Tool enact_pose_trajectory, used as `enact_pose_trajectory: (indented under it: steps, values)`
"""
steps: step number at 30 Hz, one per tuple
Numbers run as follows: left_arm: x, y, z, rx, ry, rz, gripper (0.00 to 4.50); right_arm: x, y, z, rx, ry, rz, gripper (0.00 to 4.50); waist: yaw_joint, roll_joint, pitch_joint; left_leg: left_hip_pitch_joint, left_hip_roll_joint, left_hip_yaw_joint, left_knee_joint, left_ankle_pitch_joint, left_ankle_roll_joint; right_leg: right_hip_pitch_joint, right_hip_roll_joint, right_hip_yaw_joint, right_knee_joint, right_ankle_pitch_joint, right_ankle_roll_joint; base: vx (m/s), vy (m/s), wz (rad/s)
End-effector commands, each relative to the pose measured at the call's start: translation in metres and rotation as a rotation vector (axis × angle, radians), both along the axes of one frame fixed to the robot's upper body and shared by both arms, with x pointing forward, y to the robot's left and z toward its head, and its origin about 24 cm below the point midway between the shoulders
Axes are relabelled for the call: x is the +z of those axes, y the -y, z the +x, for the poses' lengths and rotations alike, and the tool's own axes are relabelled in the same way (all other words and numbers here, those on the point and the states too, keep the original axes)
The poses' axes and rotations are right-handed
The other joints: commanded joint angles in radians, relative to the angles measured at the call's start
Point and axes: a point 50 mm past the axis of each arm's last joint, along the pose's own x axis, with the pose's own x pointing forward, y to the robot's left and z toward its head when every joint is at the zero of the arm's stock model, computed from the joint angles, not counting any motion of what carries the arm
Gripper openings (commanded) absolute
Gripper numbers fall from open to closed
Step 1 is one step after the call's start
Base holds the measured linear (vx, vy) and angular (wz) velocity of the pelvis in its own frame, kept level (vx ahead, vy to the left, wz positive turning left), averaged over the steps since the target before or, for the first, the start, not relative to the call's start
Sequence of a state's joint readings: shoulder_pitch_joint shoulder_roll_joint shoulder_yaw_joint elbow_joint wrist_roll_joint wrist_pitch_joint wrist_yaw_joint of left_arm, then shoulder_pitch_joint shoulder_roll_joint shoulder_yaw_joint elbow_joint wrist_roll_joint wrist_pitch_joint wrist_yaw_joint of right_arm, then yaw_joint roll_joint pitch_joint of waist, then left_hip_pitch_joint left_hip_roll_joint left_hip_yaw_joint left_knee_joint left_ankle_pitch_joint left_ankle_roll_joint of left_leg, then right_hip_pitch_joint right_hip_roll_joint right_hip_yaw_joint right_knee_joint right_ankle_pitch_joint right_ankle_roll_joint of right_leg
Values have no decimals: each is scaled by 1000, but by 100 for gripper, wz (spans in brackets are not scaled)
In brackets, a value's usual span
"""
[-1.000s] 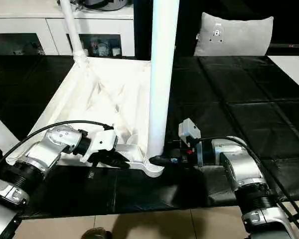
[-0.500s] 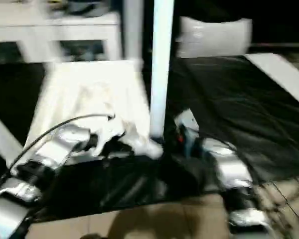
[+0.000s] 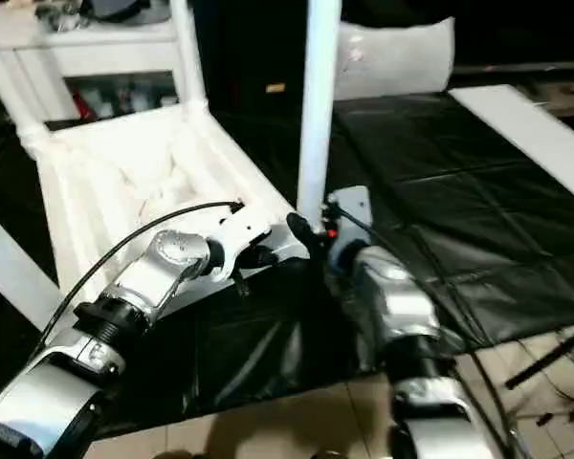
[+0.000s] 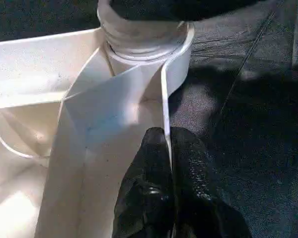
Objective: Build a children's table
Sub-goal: Rotate leg to tighten
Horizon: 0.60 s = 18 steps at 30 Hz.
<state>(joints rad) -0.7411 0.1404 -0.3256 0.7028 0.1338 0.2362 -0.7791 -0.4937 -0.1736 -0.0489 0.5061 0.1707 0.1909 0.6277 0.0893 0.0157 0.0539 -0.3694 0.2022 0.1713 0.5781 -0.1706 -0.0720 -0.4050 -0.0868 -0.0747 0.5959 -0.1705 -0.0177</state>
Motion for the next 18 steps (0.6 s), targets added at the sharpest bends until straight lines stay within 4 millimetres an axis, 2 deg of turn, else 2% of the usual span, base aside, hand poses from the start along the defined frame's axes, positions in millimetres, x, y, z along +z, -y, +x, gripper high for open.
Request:
enact_pose_trajectory:
  steps: [1, 2, 3, 4, 6, 8, 9, 10, 12, 14, 15, 18]
  values:
    - [7, 0, 2, -34, 47, 18, 0, -6, -15, -11, 159, -18, 16, 360, 6, -1, -79, 5, 17, 0, -53, -124, 89, 64, -53, 38, -51, -7, -246, 0, 0, 0]
    - [6, -5, 1, -61, 50, 17, 0, -4, -3, -14, 184, -2, 3, 367, 10, -3, -76, 4, 18, -1, -54, -137, 90, 67, -54, 37, -55, -31, -245, 0, 0, 0]
    - [4, -11, -1, -91, 36, 21, 0, 0, 12, -19, 224, 12, -7, 388, 13, -1, -75, 6, 19, 1, -55, -162, 88, 64, -55, 38, -58, -66, -242, 0, 0, 0]
    - [3, -14, -4, -125, 32, 22, 0, 3, 20, -21, 252, 21, -16, 388, 15, -1, -74, 7, 20, 0, -57, -175, 87, 67, -56, 37, -62, -89, -237, 0, 0, 0]
    - [2, -19, -8, -182, 19, 24, 0, 8, 31, -25, 297, 33, -39, 408, 20, -2, -70, 7, 23, -1, -60, -211, 76, 65, -56, 37, -67, -159, -219, 0, 0, 0]
    - [1, -20, -10, -216, 13, 22, 0, 9, 34, -26, 321, 35, -54, 408, 19, -2, -69, 8, 23, -1, -62, -224, 66, 63, -56, 36, -70, -195, -210, 0, 0, 0]
    - [0, -24, -14, -276, 0, 24, 0, 12, 40, -29, 376, 31, -74, 408, 22, -3, -67, 10, 23, -2, -63, -246, 57, 62, -56, 35, -76, -248, -201, 0, 0, 0]
    - [0, -26, -20, -378, -3, 21, 0, 15, 45, -34, 457, 24, -93, 408, 23, -3, -67, 10, 24, -1, -63, -247, 56, 61, -56, 36, -77, -255, -197, 0, 0, 0]
    - [1, -30, -25, -462, -15, 29, 0, 17, 49, -35, 511, 23, -116, 408, 32, -3, -69, 10, 27, -1, -62, -236, 58, 59, -57, 38, -73, -244, -196, 0, 0, 0]
    - [1, -32, -27, -502, -19, 33, 0, 17, 51, -36, 532, 21, -121, 408, 40, 1, -70, 16, 31, 2, -61, -236, 56, 52, -56, 39, -68, -211, -215, 0, 0, 0]
    - [2, -34, -30, -547, -27, 40, 0, 18, 52, -35, 560, 18, -130, 408, 46, -1, -71, 15, 32, 2, -61, -228, 56, 53, -57, 39, -64, -195, -221, 0, 0, 0]
    - [4, -36, -33, -617, -37, 50, 0, 19, 52, -35, 630, 8, -151, 408, 57, 2, -74, 17, 34, 2, -60, -224, 51, 52, -58, 38, -58, -166, -237, 0, 0, 0]
